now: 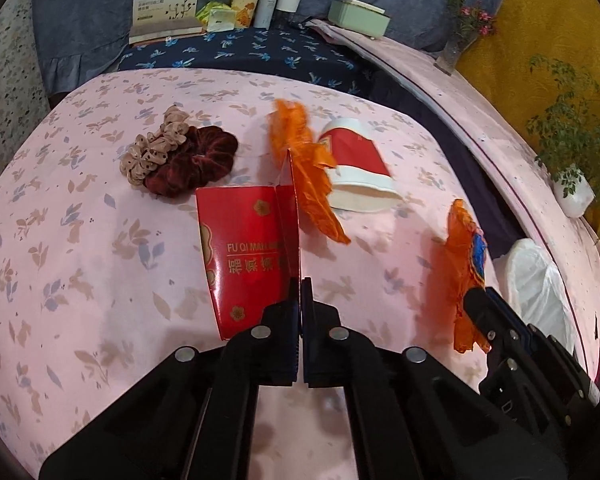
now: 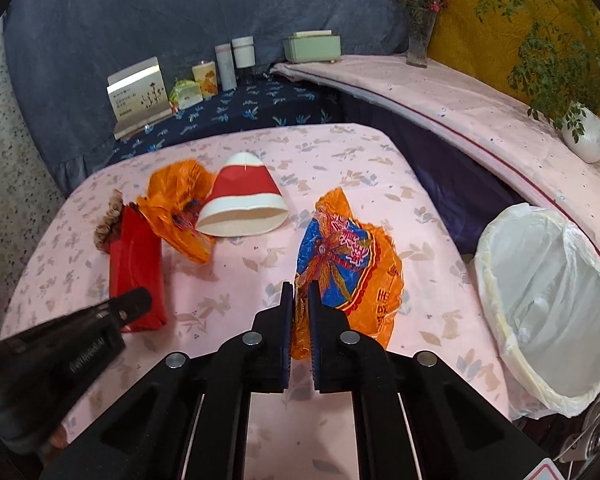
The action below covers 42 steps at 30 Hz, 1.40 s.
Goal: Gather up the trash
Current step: 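Grasp the red packet with the left gripper while the right gripper grasps an orange bag, then carry the red packet and orange bag over the trash bin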
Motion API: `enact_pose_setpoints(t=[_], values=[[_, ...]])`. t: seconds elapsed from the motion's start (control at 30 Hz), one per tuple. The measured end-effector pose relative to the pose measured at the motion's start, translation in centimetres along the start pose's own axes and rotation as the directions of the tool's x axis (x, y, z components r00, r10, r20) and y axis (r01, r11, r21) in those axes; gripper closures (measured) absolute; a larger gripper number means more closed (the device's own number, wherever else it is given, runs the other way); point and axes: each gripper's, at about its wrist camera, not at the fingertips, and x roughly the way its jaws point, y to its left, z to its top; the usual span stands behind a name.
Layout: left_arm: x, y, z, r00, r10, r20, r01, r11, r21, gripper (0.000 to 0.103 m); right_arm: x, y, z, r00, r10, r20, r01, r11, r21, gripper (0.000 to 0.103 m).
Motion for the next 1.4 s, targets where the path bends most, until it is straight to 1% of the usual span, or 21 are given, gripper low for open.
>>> enact_pose_setpoints(t=[0.13, 0.4, 0.73, 0.83, 0.97, 1.17, 1.23, 1.4], values=[[-1.7, -1.9, -0.4, 0.999, -0.027, 0.018, 0.026, 0.999, 0.020, 0.103, -2.5, -1.3, 0.1, 0.999, 0.000, 0.042, -0.001, 1.000, 0.019, 0.096], [-4.4, -6.3, -1.1, 0.997, -0.058, 0.059, 0.052, 0.993, 0.105, 0.103, -6.1, -4.6, 0.3, 0.994, -0.025, 0.104, 0.018, 0.998, 0.068, 0.096], [-5.6, -12.2, -2.2, 0.992, -0.102, 0.070, 0.086, 0.975, 0.204, 0.103, -9.4, -10.4, -0.2, 0.986, -0.078, 0.149, 0.057, 0.988, 0.141, 0.096], [-5.3, -13.9, -2.4, 0.991, -0.116, 0.062, 0.099, 0.968, 0.231, 0.103, -9.8, -12.3, -0.5, 0.984, -0.097, 0.150, 0.072, 0.984, 0.165, 0.096], [-4.4, -16.3, -2.7, 0.989, -0.147, 0.031, 0.133, 0.955, 0.265, 0.103, -9.8, -15.1, -1.1, 0.983, -0.121, 0.140, 0.091, 0.975, 0.205, 0.096], [-2.9, -19.8, -3.3, 0.979, -0.202, -0.011, 0.194, 0.924, 0.331, 0.103, -9.1, -18.6, -1.9, 0.981, -0.153, 0.117, 0.119, 0.959, 0.256, 0.096], [-2.4, -20.8, -3.4, 0.974, -0.226, -0.026, 0.221, 0.912, 0.345, 0.103, -9.0, -19.5, -2.1, 0.980, -0.163, 0.111, 0.128, 0.954, 0.271, 0.096], [-1.1, -22.9, -3.7, 0.953, -0.293, -0.076, 0.300, 0.884, 0.359, 0.103, -8.5, -21.7, -2.5, 0.978, -0.186, 0.095, 0.150, 0.941, 0.302, 0.096]])
